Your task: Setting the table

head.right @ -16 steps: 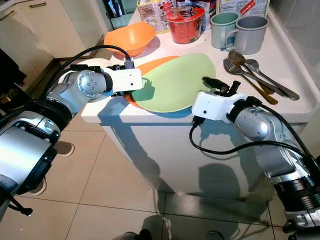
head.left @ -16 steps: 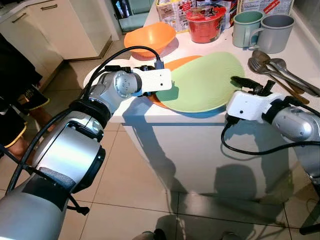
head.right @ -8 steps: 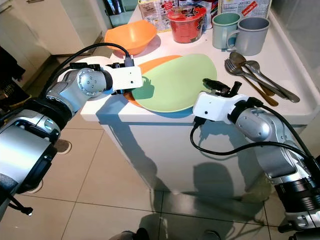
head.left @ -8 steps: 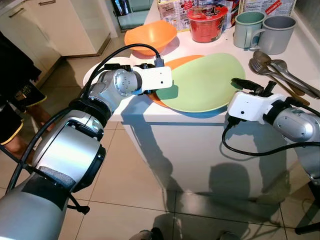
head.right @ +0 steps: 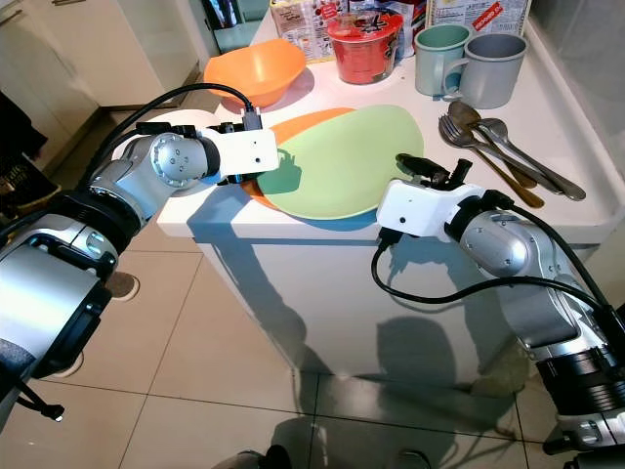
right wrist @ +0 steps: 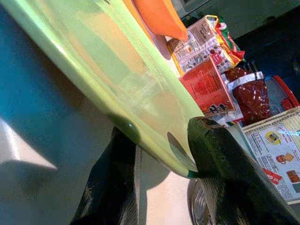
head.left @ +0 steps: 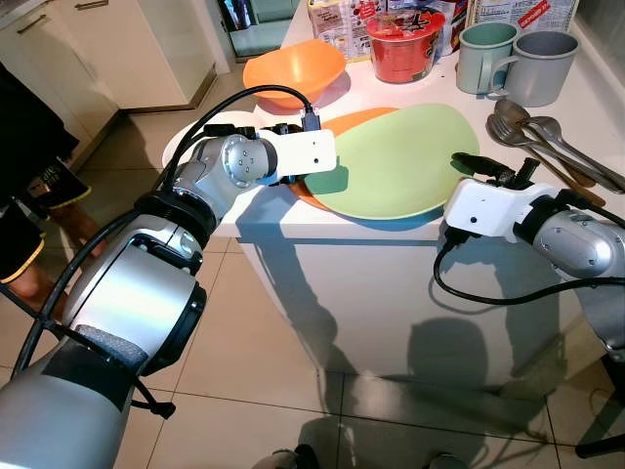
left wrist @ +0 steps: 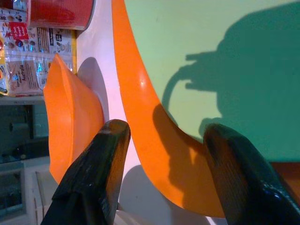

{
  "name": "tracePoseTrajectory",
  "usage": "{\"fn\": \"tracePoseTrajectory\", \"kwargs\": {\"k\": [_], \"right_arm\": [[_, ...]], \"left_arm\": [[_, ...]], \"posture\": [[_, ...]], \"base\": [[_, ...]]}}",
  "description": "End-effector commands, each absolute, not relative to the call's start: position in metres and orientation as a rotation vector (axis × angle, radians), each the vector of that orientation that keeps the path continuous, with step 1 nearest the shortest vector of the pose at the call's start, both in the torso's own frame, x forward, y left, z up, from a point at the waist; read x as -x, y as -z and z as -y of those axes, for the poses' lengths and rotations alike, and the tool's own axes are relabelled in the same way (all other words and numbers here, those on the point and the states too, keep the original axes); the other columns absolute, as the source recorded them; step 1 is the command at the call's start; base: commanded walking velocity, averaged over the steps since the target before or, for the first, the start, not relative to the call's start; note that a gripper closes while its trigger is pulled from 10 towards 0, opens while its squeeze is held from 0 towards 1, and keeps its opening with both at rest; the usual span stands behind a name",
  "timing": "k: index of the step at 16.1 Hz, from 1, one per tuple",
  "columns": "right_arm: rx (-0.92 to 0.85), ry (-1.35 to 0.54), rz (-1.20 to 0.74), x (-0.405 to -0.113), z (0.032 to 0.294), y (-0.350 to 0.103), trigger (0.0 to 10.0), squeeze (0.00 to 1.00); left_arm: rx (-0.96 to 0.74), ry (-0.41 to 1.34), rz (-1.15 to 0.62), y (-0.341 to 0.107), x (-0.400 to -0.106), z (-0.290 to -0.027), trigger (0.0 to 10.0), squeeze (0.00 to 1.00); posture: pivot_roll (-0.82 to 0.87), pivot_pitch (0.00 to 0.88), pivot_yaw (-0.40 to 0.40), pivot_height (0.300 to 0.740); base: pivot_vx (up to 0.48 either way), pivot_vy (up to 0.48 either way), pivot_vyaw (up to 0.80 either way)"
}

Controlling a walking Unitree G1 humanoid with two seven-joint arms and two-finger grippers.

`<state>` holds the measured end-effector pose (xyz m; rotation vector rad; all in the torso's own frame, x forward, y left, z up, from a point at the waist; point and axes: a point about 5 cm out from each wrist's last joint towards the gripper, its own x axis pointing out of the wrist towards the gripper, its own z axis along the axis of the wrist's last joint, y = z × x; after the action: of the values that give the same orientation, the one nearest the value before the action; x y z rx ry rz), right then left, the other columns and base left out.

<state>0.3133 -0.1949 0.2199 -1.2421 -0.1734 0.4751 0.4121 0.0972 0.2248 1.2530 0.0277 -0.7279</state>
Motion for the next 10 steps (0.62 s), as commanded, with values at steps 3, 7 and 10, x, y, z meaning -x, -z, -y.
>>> {"fn": "tracePoseTrajectory", "kwargs": {"k": [3,7,10], "right_arm": [[1.169,-0.495,0.296,-0.309,0.179,-0.237,0.0,0.00],[1.167,-0.499,0.293,-0.308,0.179,-0.235,0.0,0.00],[0.989,-0.458,0.252,-0.312,0.181,-0.224,0.0,0.00]], "left_arm": [[-1.257,0.844,-0.210,-0.175,-0.400,-0.101,10.0,0.00],[-1.255,0.844,-0.210,-0.174,-0.400,-0.100,10.0,0.00],[-0.852,0.855,-0.094,-0.214,-0.406,-0.080,10.0,0.00]], "posture": [[-0.12,0.128,0.186,0.740],[-0.13,0.115,0.189,0.740],[-0.09,0.124,0.186,0.740]], "base": [[0.000,0.000,0.00],[0.000,0.000,0.00],[0.000,0.000,0.00]]}}
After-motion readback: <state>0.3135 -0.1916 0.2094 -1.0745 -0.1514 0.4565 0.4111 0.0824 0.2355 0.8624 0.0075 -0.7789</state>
